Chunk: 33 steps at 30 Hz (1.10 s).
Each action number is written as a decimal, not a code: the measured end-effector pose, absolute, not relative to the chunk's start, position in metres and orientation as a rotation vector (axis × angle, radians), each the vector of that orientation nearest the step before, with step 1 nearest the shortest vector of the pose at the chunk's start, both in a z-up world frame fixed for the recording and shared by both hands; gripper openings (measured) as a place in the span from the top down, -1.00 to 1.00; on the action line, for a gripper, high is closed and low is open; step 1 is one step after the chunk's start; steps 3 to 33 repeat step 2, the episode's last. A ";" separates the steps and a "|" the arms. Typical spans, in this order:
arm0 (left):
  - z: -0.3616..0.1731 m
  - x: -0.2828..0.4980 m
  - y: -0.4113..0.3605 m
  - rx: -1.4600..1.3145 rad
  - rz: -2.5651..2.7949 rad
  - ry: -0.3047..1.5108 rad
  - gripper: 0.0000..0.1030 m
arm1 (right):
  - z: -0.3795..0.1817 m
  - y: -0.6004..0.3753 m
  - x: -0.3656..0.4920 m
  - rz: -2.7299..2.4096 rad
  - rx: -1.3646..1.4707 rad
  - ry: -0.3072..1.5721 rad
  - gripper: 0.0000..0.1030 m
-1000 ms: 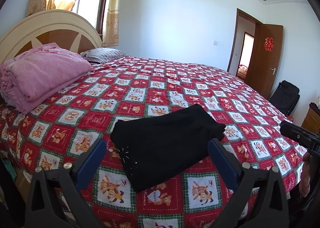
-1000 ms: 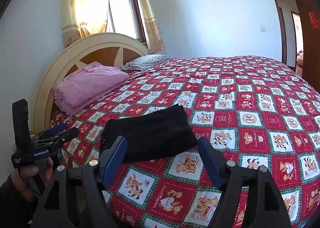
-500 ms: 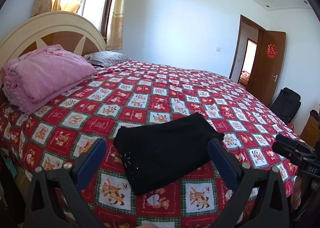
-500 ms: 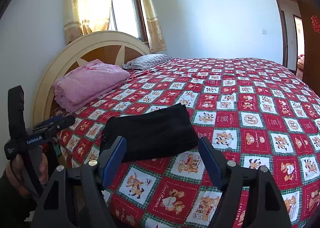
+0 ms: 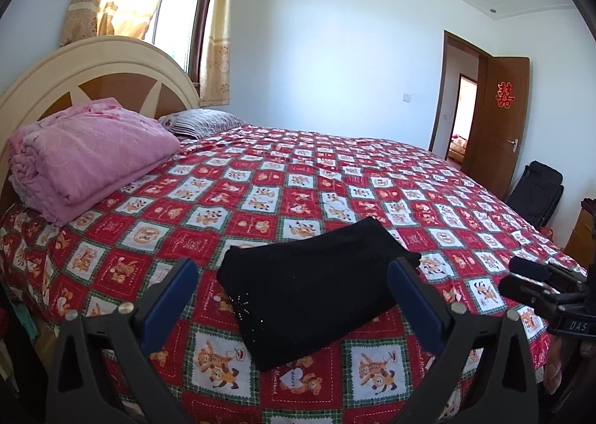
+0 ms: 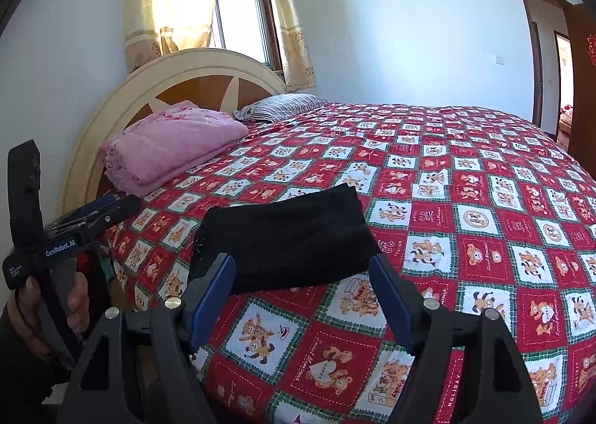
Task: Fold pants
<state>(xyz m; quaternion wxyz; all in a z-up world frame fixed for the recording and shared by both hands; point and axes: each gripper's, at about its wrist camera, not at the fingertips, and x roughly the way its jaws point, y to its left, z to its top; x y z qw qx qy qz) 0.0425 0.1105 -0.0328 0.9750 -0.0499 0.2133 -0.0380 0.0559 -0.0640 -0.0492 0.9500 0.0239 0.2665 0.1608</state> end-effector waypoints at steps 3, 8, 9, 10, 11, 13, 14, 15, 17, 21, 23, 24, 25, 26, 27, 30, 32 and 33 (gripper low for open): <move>-0.033 0.043 0.110 -0.096 -0.084 0.428 -1.00 | -0.050 -0.064 0.056 0.328 0.050 0.544 -0.47; -0.033 0.043 0.110 -0.096 -0.084 0.428 -1.00 | -0.050 -0.064 0.056 0.328 0.050 0.544 -0.47; -0.033 0.043 0.110 -0.096 -0.084 0.428 -1.00 | -0.050 -0.064 0.056 0.328 0.050 0.544 -0.47; -0.033 0.043 0.110 -0.096 -0.084 0.428 -1.00 | -0.050 -0.064 0.056 0.328 0.050 0.544 -0.47; -0.033 0.043 0.110 -0.096 -0.084 0.428 -1.00 | -0.050 -0.064 0.056 0.328 0.050 0.544 -0.47; -0.033 0.043 0.110 -0.096 -0.084 0.428 -1.00 | -0.050 -0.064 0.056 0.328 0.050 0.544 -0.47; -0.033 0.043 0.110 -0.096 -0.084 0.428 -1.00 | -0.050 -0.064 0.056 0.328 0.050 0.544 -0.47; -0.033 0.043 0.110 -0.096 -0.084 0.428 -1.00 | -0.050 -0.064 0.056 0.328 0.050 0.544 -0.47; -0.033 0.043 0.110 -0.096 -0.084 0.428 -1.00 | -0.050 -0.064 0.056 0.328 0.050 0.544 -0.47; -0.033 0.043 0.110 -0.096 -0.084 0.428 -1.00 | -0.050 -0.064 0.056 0.328 0.050 0.544 -0.47; -0.033 0.043 0.110 -0.096 -0.084 0.428 -1.00 | -0.050 -0.064 0.056 0.328 0.050 0.544 -0.47; -0.033 0.043 0.110 -0.096 -0.084 0.428 -1.00 | -0.050 -0.064 0.056 0.328 0.050 0.544 -0.47; -0.033 0.043 0.110 -0.096 -0.084 0.428 -1.00 | -0.050 -0.064 0.056 0.328 0.050 0.544 -0.47; -0.033 0.043 0.110 -0.096 -0.084 0.428 -1.00 | -0.050 -0.064 0.056 0.328 0.050 0.544 -0.47; -0.033 0.043 0.110 -0.096 -0.084 0.428 -1.00 | -0.050 -0.064 0.056 0.328 0.050 0.544 -0.47; -0.033 0.043 0.110 -0.096 -0.084 0.428 -1.00 | -0.050 -0.064 0.056 0.328 0.050 0.544 -0.47; -0.033 0.043 0.110 -0.096 -0.084 0.428 -1.00 | -0.050 -0.064 0.056 0.328 0.050 0.544 -0.47; -0.033 0.043 0.110 -0.096 -0.084 0.428 -1.00 | -0.050 -0.064 0.056 0.328 0.050 0.544 -0.47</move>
